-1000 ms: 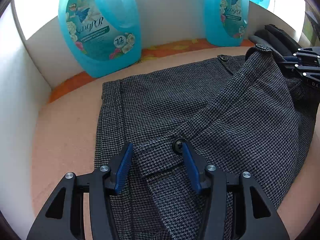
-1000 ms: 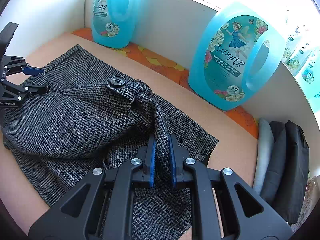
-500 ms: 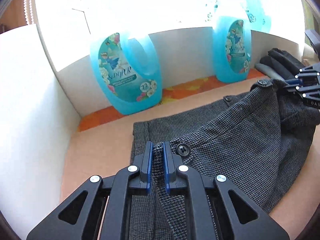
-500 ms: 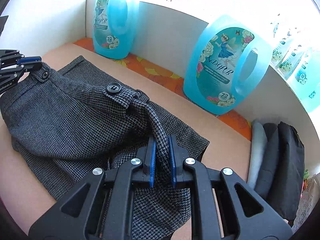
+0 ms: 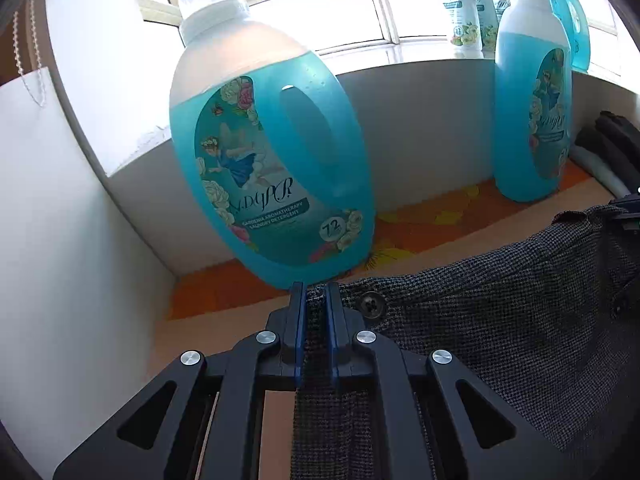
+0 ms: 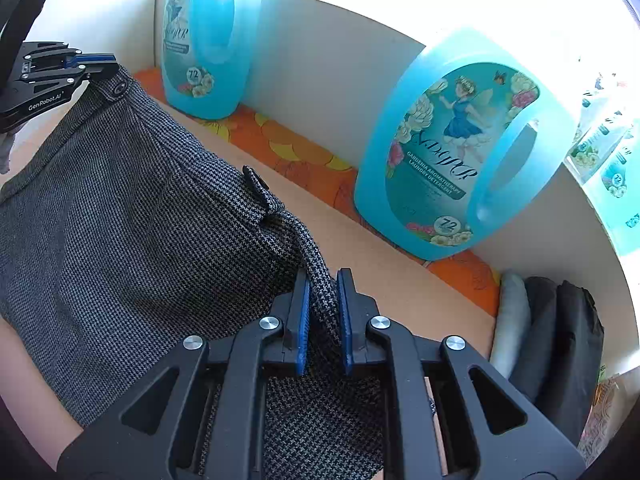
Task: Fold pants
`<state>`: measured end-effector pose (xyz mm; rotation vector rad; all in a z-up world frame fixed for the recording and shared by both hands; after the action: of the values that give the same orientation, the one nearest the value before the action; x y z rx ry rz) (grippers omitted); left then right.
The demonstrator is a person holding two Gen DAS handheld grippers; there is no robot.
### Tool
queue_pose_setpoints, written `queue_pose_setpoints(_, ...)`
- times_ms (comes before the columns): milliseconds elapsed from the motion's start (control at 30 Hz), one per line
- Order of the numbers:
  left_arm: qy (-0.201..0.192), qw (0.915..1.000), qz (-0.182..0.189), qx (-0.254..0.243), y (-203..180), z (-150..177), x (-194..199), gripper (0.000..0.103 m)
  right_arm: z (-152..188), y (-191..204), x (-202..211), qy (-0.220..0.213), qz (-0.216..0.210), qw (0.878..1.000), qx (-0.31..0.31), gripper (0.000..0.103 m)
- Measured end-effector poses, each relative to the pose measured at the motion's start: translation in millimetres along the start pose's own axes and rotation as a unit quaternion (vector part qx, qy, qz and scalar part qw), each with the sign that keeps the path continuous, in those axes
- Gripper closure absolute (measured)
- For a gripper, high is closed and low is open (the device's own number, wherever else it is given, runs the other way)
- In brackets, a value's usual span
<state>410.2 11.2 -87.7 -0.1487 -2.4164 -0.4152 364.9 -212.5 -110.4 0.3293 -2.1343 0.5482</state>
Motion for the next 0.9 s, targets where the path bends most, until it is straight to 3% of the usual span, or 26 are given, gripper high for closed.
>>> queue_pose_setpoints(67, 0.015, 0.9999, 0.0, -0.003, -4, 9, -15, 0.095, 4, -17, -4, -0.008, 0.012, 0.999, -0.03, 0.069)
queue_pose_setpoints(100, 0.019, 0.9998, -0.002, -0.007, -7, 13, -20, 0.095, 9, -28, -2, -0.015, 0.015, 0.998, -0.058, 0.051)
queue_pose_setpoints(133, 0.022, 0.9997, -0.001, -0.01, -9, 17, -24, 0.095, 15, -41, 2, -0.02, 0.005, 0.996, -0.09, 0.044)
queue_pose_setpoints(267, 0.025, 0.9996, 0.0, -0.012, -12, 26, -31, 0.095, 54, -81, 16, -0.029, -0.056, 0.977, -0.202, 0.043)
queue_pose_setpoints(367, 0.022, 0.9997, 0.002, -0.009, -11, 27, -32, 0.095, 77, -92, 12, -0.011, -0.086, 0.967, -0.24, 0.041)
queue_pose_setpoints(567, 0.022, 0.9997, -0.013, 0.003, -7, 24, -33, 0.091, 92, -82, -16, 0.033, -0.059, 0.968, -0.242, 0.04)
queue_pose_setpoints(700, 0.015, 0.9981, -0.058, -0.012, 2, 23, -22, 0.089, 96, -75, -4, 0.02, -0.056, 0.968, -0.246, 0.04)
queue_pose_setpoints(900, 0.004, 0.9987, -0.05, 0.001, 20, 26, 13, 0.085, 119, -68, 36, 0.002, -0.044, 0.961, -0.274, 0.04)
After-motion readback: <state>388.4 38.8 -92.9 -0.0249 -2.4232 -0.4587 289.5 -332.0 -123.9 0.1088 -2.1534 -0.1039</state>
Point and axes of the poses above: each gripper's, at about its wrist camera, not at the fingertips, and x roughly against the way its jaws point, y to its left, z to its underside, the point moved 2 cm from there along -x, roughly the way its jaws point
